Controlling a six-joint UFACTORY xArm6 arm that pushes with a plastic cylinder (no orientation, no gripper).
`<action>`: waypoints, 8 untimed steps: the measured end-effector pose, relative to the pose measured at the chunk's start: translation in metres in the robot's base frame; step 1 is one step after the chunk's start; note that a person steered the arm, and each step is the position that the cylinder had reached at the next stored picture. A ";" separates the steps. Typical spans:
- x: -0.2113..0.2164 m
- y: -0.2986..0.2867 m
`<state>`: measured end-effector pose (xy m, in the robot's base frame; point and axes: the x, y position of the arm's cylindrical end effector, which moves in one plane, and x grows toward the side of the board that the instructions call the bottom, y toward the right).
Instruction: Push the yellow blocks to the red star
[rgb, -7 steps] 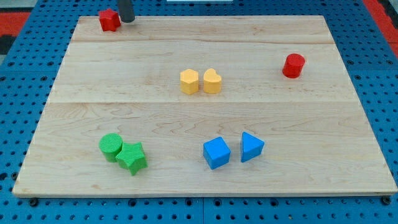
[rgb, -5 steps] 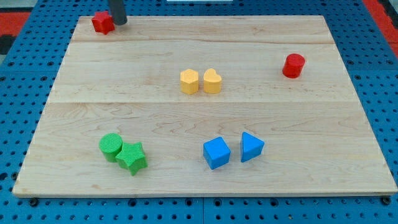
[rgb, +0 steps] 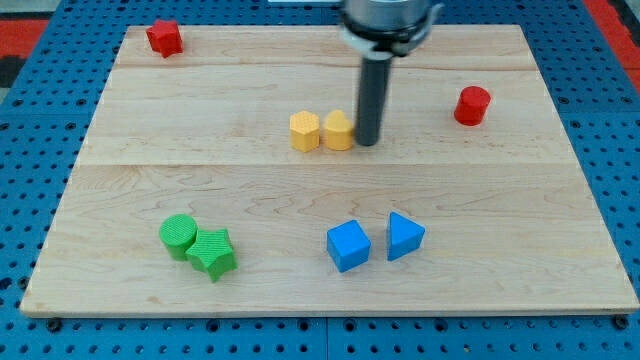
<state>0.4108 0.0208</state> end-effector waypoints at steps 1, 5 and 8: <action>-0.010 -0.104; -0.064 -0.180; -0.123 -0.185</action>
<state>0.2873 -0.1646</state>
